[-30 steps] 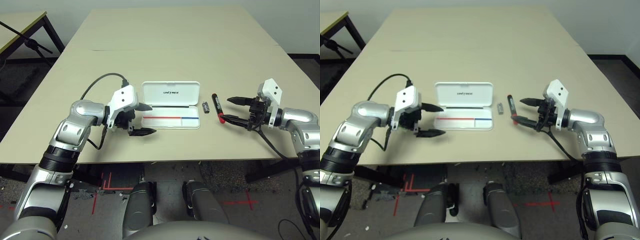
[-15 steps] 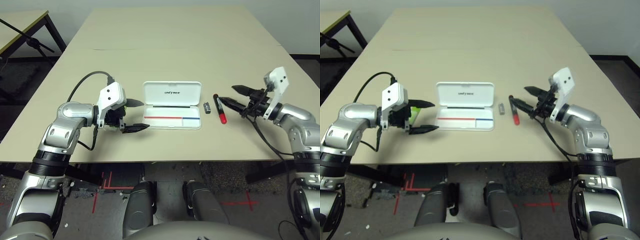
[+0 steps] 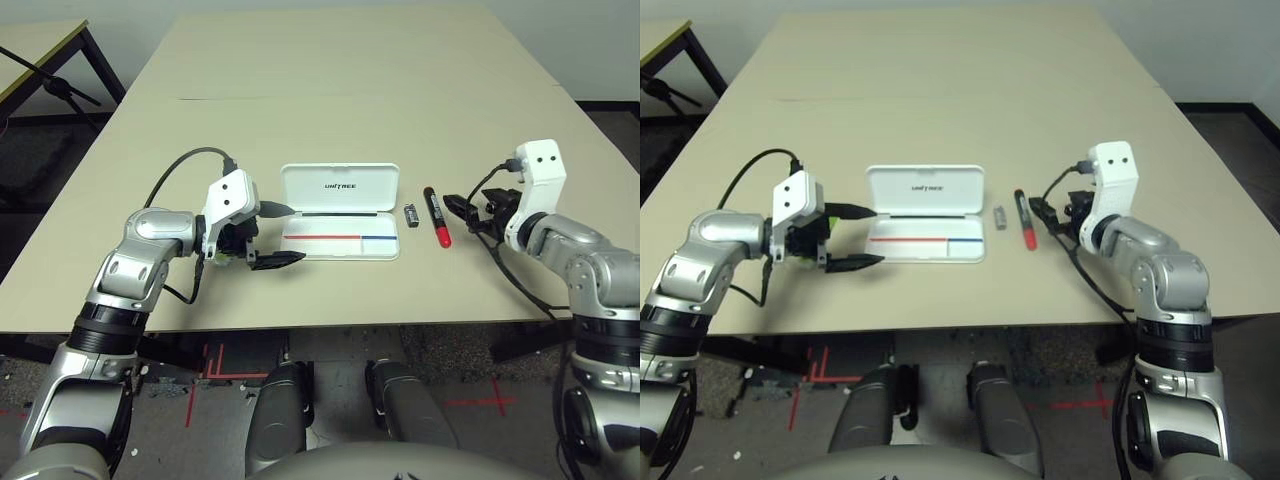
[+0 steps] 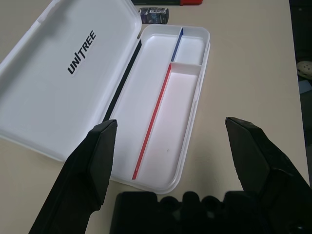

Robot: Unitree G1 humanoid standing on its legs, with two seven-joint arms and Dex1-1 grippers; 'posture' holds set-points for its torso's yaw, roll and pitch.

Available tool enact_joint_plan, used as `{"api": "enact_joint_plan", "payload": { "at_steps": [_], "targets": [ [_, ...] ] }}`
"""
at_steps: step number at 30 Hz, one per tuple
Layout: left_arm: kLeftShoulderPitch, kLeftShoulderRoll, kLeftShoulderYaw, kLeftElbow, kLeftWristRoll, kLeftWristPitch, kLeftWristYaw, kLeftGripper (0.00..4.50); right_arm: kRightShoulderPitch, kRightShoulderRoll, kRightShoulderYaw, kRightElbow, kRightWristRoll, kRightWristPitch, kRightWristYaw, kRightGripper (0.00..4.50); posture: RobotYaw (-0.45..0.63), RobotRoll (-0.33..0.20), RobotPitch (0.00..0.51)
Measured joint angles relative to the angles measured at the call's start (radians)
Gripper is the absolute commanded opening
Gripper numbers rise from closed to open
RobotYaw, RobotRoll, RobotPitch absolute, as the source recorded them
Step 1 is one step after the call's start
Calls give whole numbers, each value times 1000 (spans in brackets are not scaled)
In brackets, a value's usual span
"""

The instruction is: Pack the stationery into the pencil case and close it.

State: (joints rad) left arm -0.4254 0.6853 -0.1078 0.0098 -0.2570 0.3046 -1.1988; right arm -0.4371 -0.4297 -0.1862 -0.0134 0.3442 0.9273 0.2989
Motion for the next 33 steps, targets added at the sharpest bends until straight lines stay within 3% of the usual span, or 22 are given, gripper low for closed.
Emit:
{"api": "enact_joint_plan", "payload": {
  "at_steps": [12, 27, 30, 33],
  "targets": [
    [20, 13, 4, -38, 0, 2, 14, 4471, -72, 41, 72, 128, -37, -43, 12, 4500, -43, 0, 126],
    [40, 19, 9, -70, -1, 7, 34, 4471, -136, 21, 148, 220, -113, -47, 48, 4500, -24, 0, 118],
    [40, 19, 9, -70, -1, 8, 35, 4500, -143, 1, 173, 228, -128, -41, 63, 3867, -23, 0, 116],
    [40, 19, 9, -70, -1, 8, 42, 4500, -145, -20, 177, 232, -138, -31, 79, 2775, -22, 0, 114]
  ]
}}
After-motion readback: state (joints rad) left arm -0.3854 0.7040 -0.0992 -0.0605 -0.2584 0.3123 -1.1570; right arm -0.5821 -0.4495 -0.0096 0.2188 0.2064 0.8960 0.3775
